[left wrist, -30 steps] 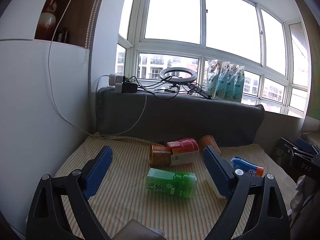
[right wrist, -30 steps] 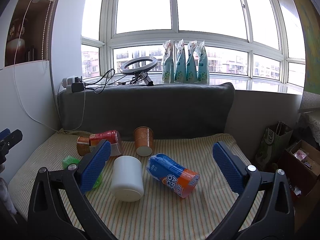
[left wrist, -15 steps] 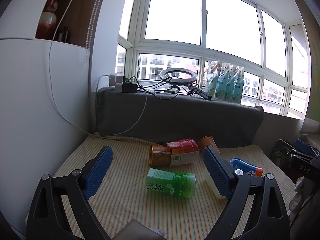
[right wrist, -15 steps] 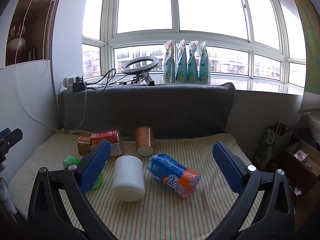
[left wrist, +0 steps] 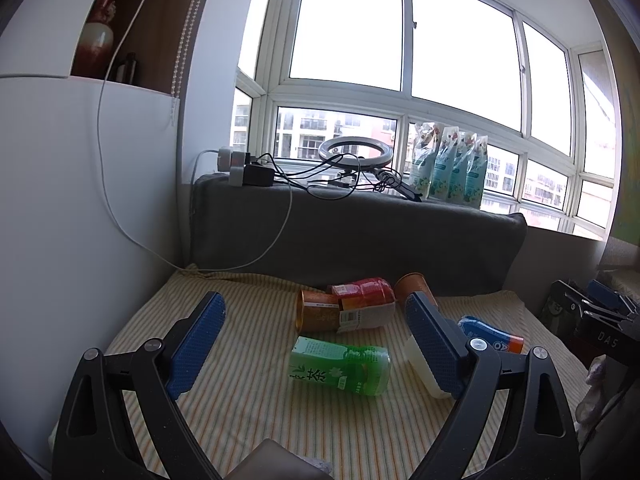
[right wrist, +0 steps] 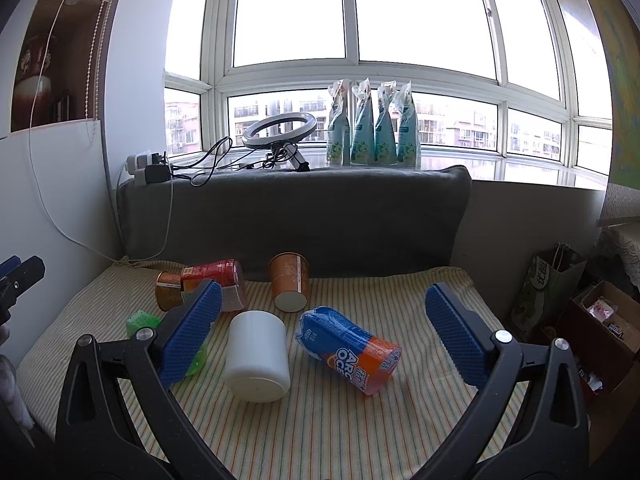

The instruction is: Flip cup upright

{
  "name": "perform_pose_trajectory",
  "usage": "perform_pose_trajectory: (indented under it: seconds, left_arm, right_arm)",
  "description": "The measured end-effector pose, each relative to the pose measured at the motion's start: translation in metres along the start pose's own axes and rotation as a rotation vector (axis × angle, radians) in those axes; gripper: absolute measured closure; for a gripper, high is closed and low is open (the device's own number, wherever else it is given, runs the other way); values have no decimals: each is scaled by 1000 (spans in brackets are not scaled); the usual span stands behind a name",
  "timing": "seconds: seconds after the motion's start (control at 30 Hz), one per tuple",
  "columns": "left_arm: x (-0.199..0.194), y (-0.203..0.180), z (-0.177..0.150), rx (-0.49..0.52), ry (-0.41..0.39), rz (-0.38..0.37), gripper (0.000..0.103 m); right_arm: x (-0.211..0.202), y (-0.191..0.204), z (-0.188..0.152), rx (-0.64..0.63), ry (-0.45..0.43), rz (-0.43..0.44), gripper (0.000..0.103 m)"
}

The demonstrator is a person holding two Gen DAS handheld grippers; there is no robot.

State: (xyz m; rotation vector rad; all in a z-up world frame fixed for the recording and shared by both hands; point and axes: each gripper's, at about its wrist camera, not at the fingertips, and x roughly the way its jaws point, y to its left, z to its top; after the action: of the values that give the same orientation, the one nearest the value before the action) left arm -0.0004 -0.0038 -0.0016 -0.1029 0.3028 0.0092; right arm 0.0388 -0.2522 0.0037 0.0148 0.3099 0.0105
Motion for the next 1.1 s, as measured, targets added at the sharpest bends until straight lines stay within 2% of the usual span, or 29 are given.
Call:
perform_pose_trajectory:
  seconds: [0.9,1.1]
  left_arm:
    - [15,1,-2,-5,30,-8,11]
    - [36,8,-7,-27,111,-14,11]
  right_arm:
    - [6,5,-8,-5,16,11,0]
    - [16,3,-11,-9,36,25,0]
